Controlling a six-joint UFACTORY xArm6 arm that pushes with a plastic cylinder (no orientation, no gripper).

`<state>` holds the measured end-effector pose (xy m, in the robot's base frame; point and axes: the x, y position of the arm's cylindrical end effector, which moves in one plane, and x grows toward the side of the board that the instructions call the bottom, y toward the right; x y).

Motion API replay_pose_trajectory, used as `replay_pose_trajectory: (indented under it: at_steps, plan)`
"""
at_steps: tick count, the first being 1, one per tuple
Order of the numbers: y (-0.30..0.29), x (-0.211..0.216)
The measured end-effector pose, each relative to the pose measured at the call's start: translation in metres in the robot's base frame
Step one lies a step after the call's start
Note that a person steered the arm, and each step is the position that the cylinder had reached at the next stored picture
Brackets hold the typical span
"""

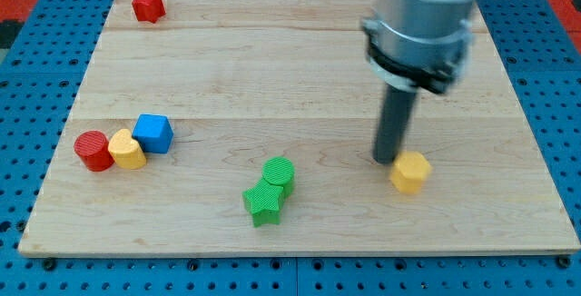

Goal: Slide the yellow heart above the yellow hexagon

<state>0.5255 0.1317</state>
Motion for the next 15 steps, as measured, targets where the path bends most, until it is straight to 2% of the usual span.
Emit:
replay_pose_trajectory:
  at_steps: [1, 2, 3, 5, 6, 7, 9, 10, 11, 12, 13, 14, 15]
  plan:
    - [0.045, 0.021]
    - [-0.015, -0.022]
    - [-0.128, -0.068]
    - [-0.316, 0.037]
    - [-0.361, -0.004]
    - [-0.344, -0.043]
    - [-0.211, -0.044]
    - [-0.271, -0.055]
    - [-0.201, -0.067]
    - [-0.101, -0.068]
    - [-0.061, -0.067]
    - [-0.064, -0.1]
    - [0.0, -0.068]
